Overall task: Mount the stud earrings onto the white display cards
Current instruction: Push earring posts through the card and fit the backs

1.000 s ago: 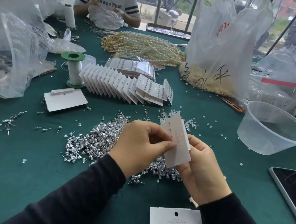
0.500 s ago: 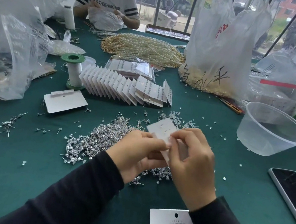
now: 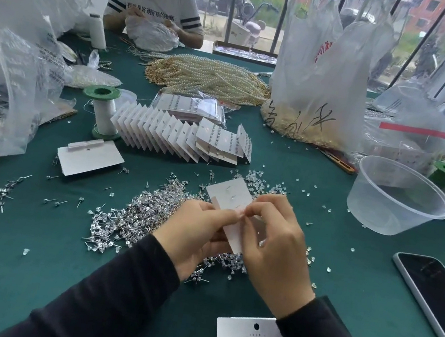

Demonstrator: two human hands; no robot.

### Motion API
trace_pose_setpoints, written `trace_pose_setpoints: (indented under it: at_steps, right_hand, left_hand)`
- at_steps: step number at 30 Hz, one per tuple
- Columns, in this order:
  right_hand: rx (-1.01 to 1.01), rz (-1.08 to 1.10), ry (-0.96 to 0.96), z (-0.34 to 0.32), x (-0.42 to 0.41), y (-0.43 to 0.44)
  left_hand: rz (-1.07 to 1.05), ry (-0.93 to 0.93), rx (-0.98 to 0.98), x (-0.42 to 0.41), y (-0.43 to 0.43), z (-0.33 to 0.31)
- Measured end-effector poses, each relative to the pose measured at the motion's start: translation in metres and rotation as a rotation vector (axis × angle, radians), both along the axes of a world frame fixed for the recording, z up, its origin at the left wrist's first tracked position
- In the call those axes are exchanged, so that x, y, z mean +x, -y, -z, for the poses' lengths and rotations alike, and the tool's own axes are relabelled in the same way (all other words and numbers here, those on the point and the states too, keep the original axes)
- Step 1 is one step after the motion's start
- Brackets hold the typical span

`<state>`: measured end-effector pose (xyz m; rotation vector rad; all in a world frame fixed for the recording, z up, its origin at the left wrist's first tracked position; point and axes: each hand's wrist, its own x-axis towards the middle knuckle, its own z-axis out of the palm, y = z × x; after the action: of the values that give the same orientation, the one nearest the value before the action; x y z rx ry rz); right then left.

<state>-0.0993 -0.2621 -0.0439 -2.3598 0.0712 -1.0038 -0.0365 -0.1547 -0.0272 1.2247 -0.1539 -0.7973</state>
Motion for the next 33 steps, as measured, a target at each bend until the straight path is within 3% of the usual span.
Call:
trace_pose_setpoints:
  at_steps: [3, 5, 10, 17, 27, 30, 33]
  right_hand:
    - [0.101, -0.054, 0.027, -0.009, -0.002, 0.007]
    - [0.118, 0.028, 0.015, -0.016, -0.004, 0.023]
    - [0.01, 0.385, -0.51, -0.015, -0.015, 0.073]
    - [0.012, 0.385, -0.671, -0.011, -0.013, 0.074]
    - [0.041, 0.417, -0.679, -0.004, -0.004, 0.078]
    - [0.063, 0.346, -0.492, -0.007, -0.005, 0.072]
    - [0.141, 0.099, -0.276, -0.015, -0.008, 0.049]
  left_hand:
    - [-0.02, -0.013, -0.026, 0.003, -0.001, -0.002]
    - [-0.053, -0.032, -0.019, 0.006, -0.003, -0.002]
    - [-0.109, -0.023, 0.047, 0.014, -0.007, -0.001]
    - [-0.16, -0.03, 0.072, 0.019, -0.011, -0.003]
    - [-0.012, 0.001, 0.132, 0.014, -0.011, -0.004]
    - [0.005, 0.049, 0.159, 0.012, -0.01, -0.003]
    - [-0.019, 0.076, 0.169, 0.01, -0.01, -0.004]
